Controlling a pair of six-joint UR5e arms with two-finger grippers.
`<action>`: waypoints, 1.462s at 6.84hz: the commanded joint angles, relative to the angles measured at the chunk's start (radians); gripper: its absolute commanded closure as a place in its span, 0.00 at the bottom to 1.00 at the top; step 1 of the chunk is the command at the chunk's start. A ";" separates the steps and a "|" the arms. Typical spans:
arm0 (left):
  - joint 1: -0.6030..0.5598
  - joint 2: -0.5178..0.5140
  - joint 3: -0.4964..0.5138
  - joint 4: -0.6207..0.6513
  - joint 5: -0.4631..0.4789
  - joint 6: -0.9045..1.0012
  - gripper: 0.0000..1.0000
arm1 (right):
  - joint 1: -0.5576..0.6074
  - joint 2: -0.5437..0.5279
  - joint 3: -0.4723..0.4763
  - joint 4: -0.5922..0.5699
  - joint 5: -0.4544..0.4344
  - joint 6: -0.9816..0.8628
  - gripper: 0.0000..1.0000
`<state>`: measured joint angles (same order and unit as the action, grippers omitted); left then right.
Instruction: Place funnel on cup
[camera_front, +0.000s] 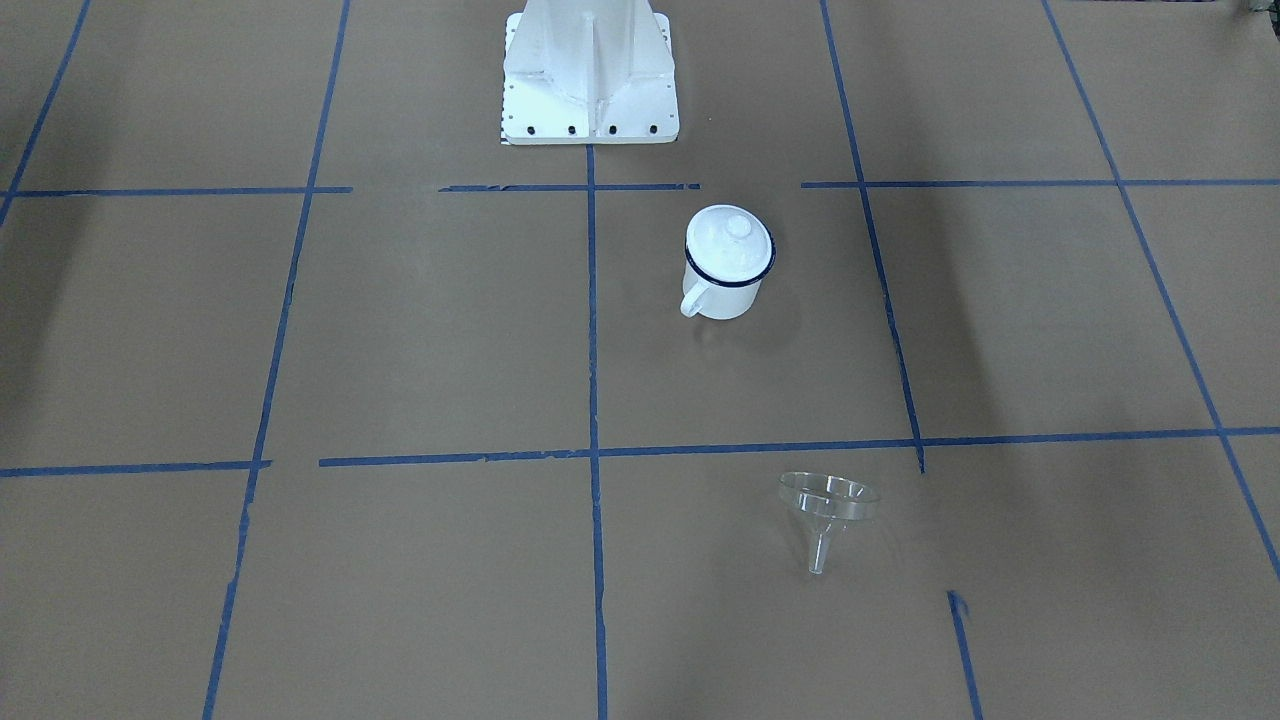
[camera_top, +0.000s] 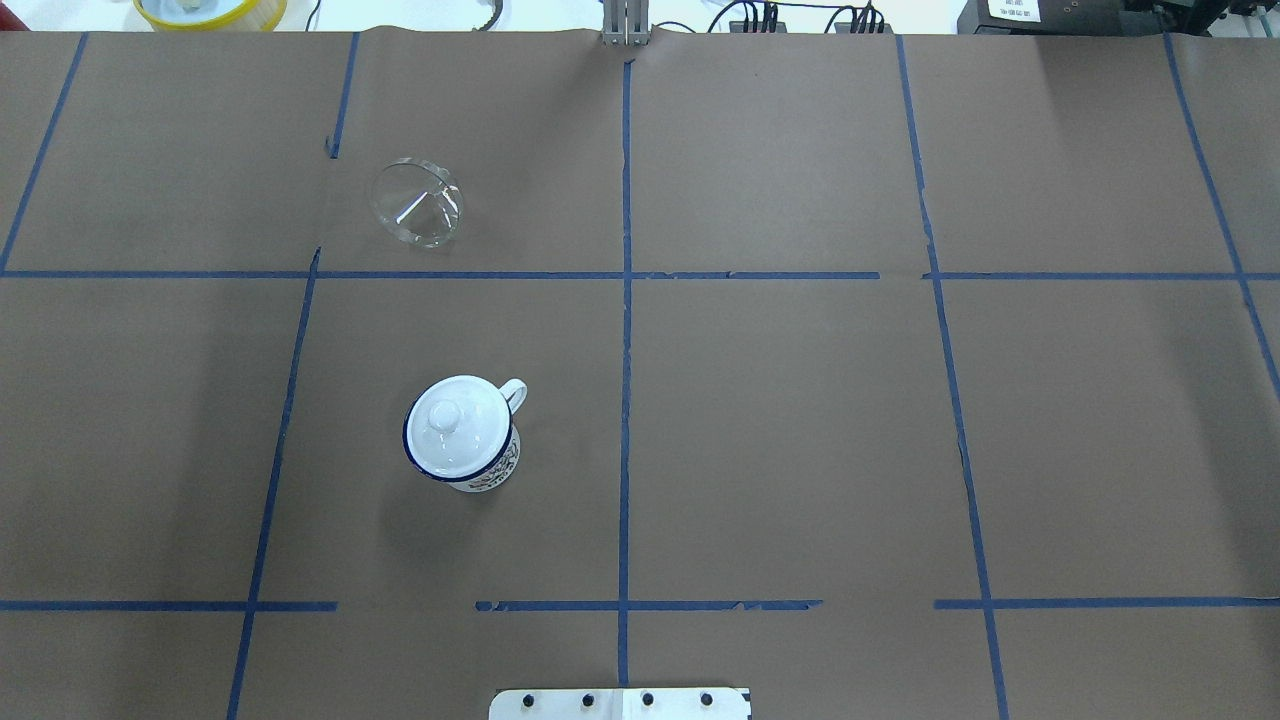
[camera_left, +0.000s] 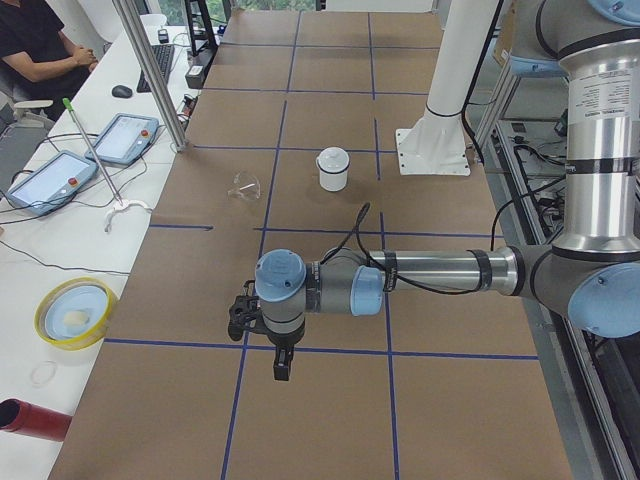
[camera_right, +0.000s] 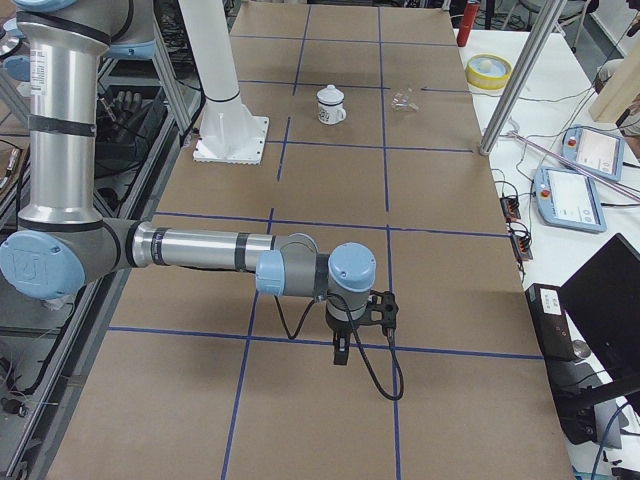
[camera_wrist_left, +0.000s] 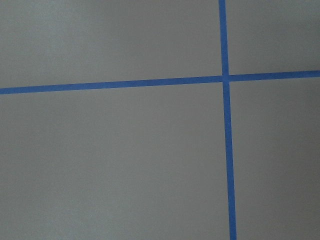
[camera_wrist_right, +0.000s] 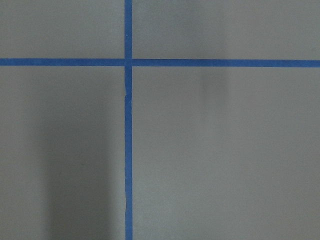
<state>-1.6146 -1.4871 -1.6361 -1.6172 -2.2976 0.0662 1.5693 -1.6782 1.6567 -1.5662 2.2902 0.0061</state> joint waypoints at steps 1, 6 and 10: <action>0.002 -0.002 0.007 -0.001 0.001 0.003 0.00 | 0.000 0.000 0.000 0.000 0.000 0.000 0.00; 0.069 -0.191 -0.098 0.007 0.006 -0.236 0.00 | 0.000 0.000 0.000 0.000 0.000 0.000 0.00; 0.399 -0.331 -0.314 0.003 0.033 -0.714 0.00 | 0.000 0.000 0.000 0.000 0.000 0.000 0.00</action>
<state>-1.3323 -1.7933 -1.8620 -1.6130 -2.2854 -0.4878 1.5693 -1.6781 1.6567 -1.5662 2.2902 0.0062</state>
